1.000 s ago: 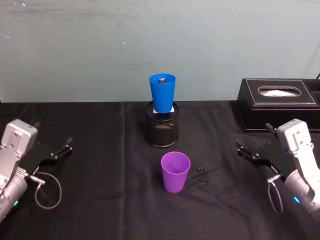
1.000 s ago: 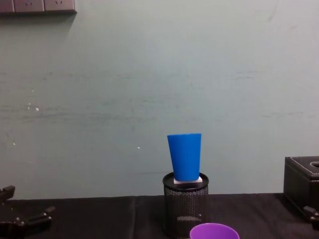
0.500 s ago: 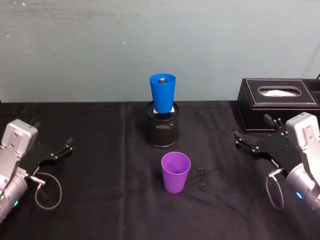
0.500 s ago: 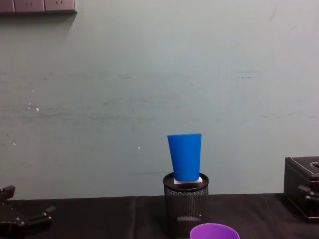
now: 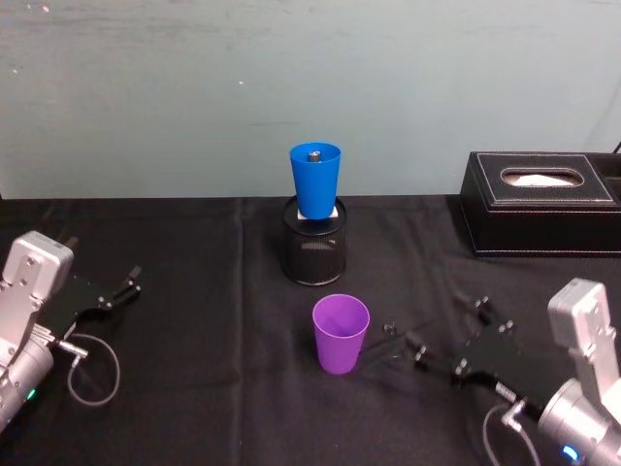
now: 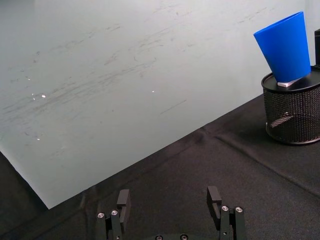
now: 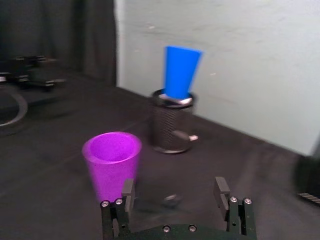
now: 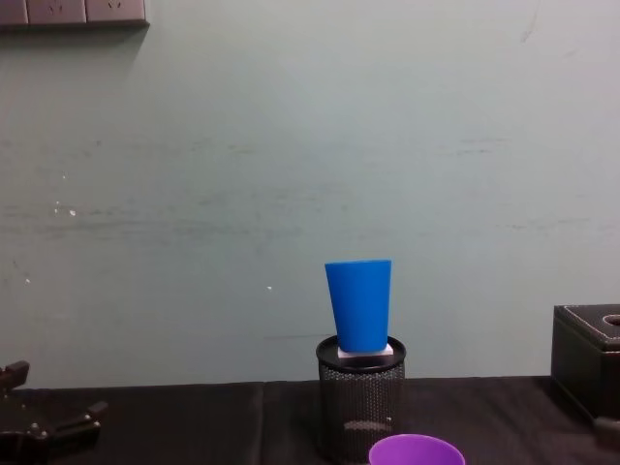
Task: Pick up one cup with a gripper and tap it against the other cup.
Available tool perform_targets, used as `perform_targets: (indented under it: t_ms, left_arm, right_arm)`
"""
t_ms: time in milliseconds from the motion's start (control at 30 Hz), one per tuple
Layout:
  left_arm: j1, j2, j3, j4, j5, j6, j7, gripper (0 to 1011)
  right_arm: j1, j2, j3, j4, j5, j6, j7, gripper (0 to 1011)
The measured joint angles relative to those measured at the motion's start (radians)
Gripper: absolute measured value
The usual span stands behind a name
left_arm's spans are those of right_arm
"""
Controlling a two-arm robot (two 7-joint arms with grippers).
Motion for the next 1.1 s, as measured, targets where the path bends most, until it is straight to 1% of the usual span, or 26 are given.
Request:
perform_targets:
  t_ms: [67, 133, 167, 400, 467, 567, 600, 700, 733, 800, 933, 1100]
  left_arm:
    - [0.0, 0.0, 0.0, 0.0, 0.0, 0.0, 0.0, 1000]
    - [0.0, 0.0, 0.0, 0.0, 0.0, 0.0, 0.0, 1000]
    - [0.0, 0.0, 0.0, 0.0, 0.0, 0.0, 0.0, 1000]
    - [0.0, 0.0, 0.0, 0.0, 0.0, 0.0, 0.0, 1000]
    - [0.0, 0.0, 0.0, 0.0, 0.0, 0.0, 0.0, 1000]
    - [0.0, 0.0, 0.0, 0.0, 0.0, 0.0, 0.0, 1000]
    - [0.0, 0.0, 0.0, 0.0, 0.0, 0.0, 0.0, 1000]
    - [0.0, 0.0, 0.0, 0.0, 0.0, 0.0, 0.0, 1000]
    - [0.0, 0.0, 0.0, 0.0, 0.0, 0.0, 0.0, 1000]
    - [0.0, 0.0, 0.0, 0.0, 0.0, 0.0, 0.0, 1000]
    - [0.0, 0.0, 0.0, 0.0, 0.0, 0.0, 0.0, 1000]
    - [0.0, 0.0, 0.0, 0.0, 0.0, 0.0, 0.0, 1000]
  right_arm:
    - [-0.007, -0.003, -0.009, -0.003, 0.005, 0.0, 0.03, 1003]
    - [-0.007, -0.007, -0.015, -0.004, 0.008, 0.0, 0.045, 1003]
    - [-0.006, -0.015, -0.021, -0.004, 0.008, 0.002, 0.06, 1003]
    - [0.022, -0.054, -0.044, 0.01, 0.002, 0.029, 0.096, 1003]
    - [0.037, -0.073, -0.053, 0.023, -0.004, 0.041, 0.105, 1003]
    - [0.059, -0.097, -0.063, 0.044, -0.02, 0.054, 0.111, 1002]
    - [0.071, -0.11, -0.07, 0.055, -0.032, 0.059, 0.112, 1003]
    - [0.09, -0.129, -0.077, 0.073, -0.05, 0.063, 0.113, 1003]
    - [0.103, -0.142, -0.081, 0.085, -0.061, 0.064, 0.113, 1003]
    - [0.114, -0.153, -0.083, 0.096, -0.07, 0.066, 0.113, 1002]
    - [0.144, -0.188, -0.087, 0.132, -0.093, 0.07, 0.112, 1003]
    - [0.164, -0.217, -0.086, 0.163, -0.107, 0.074, 0.111, 1003]
